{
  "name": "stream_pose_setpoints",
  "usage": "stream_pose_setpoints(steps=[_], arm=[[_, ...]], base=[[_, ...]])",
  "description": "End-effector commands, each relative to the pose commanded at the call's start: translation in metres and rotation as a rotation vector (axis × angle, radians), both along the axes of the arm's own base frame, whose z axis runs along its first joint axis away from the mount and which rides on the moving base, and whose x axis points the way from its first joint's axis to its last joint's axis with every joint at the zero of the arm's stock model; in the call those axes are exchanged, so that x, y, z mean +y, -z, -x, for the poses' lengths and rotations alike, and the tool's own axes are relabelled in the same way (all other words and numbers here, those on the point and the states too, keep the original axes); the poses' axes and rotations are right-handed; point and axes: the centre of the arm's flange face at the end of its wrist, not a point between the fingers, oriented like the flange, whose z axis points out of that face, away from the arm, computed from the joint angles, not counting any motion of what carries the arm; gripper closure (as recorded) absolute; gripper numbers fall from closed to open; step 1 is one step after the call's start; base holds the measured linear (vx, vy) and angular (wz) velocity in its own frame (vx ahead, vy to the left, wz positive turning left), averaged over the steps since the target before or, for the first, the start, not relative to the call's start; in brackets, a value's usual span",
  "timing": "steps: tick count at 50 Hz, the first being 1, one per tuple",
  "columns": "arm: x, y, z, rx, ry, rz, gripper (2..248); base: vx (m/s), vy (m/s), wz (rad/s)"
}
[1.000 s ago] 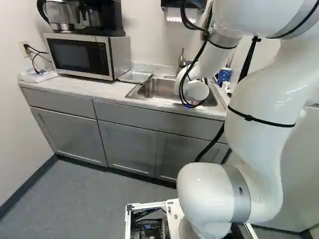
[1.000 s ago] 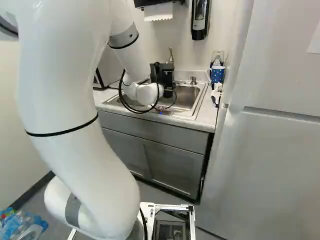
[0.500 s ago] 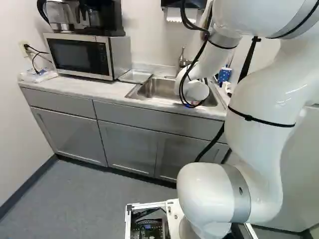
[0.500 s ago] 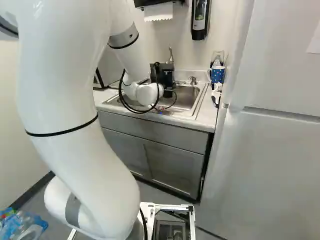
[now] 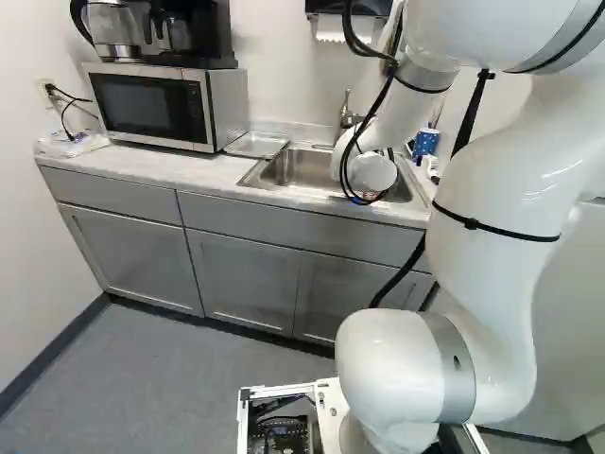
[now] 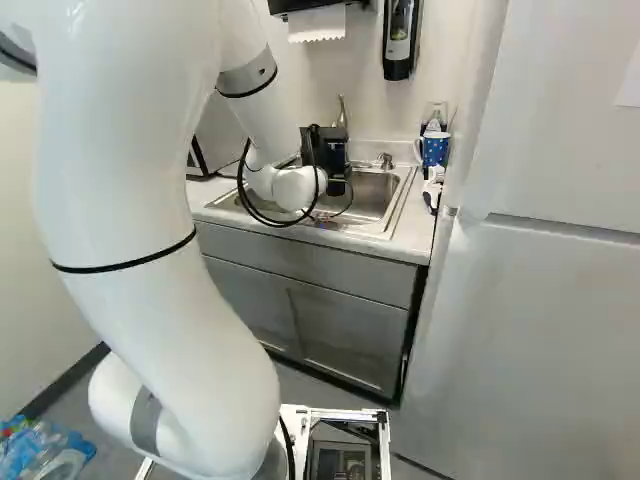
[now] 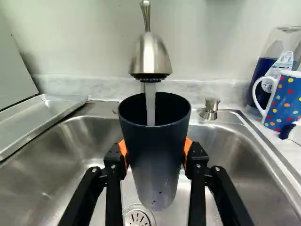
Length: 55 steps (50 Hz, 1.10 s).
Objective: Rinse the cup and place it in the tray
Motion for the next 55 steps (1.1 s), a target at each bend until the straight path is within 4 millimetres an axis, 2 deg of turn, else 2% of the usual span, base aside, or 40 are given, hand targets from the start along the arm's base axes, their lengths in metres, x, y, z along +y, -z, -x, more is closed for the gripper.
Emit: stream_pose_setpoints(steps=[55], arm=[[0.0000,0.0000,0.0000,0.000,0.000,0.000,125]], base=[[0.000,0.000,0.000]])
